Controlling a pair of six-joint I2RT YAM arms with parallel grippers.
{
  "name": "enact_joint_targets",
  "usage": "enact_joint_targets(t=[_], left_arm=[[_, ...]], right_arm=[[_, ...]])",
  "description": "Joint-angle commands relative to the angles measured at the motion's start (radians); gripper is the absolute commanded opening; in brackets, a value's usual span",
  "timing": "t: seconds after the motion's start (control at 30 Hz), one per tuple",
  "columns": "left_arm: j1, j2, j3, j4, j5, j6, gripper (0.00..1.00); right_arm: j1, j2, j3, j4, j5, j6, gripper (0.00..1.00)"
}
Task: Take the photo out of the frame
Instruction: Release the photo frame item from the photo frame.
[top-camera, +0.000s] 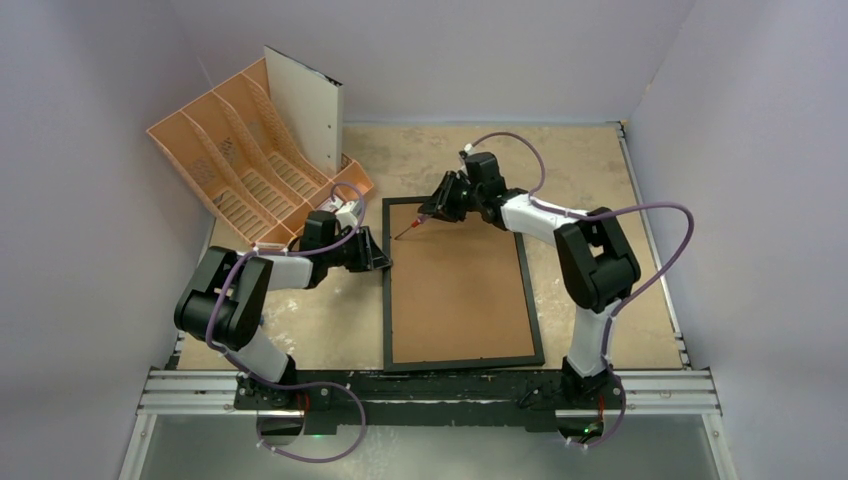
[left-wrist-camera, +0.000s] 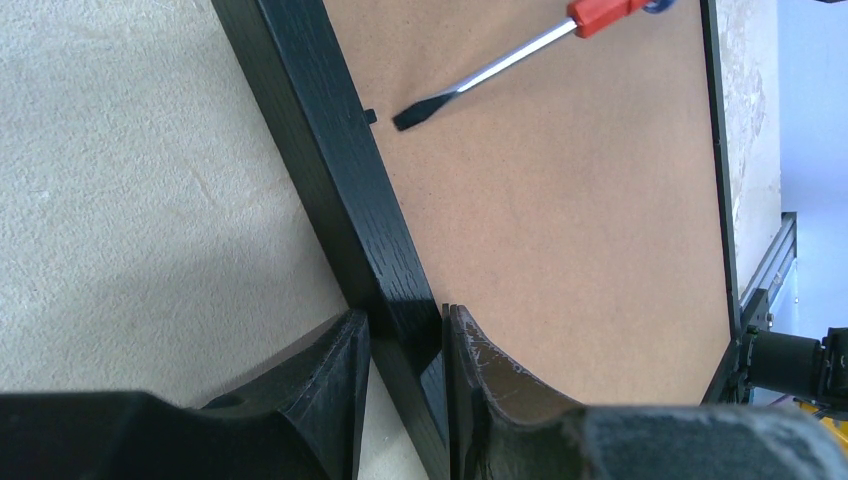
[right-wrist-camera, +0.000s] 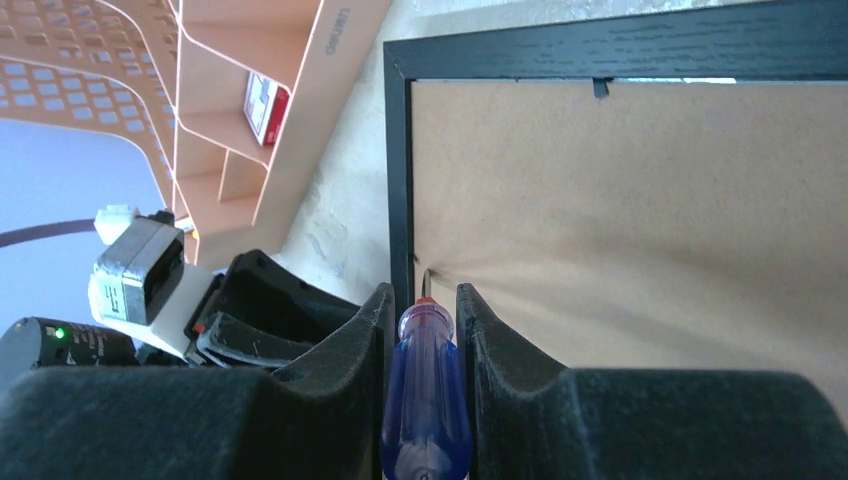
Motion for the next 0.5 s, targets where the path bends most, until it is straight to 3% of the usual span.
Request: enact_joint_targets(t=[0.0, 0.47], left_arm=[[-0.014, 0.018, -0.008, -0.05, 0.024, 0.047, 0.13], [-0.014, 0.021, -0.004, -0.042, 0.033, 0.041, 0.12]], right_arm=[[0.0, 0.034, -0.002, 0.135, -0.026, 0.05, 0.0], [0.002, 0.051, -0.113, 0.22, -0.053, 0.106, 0.0]])
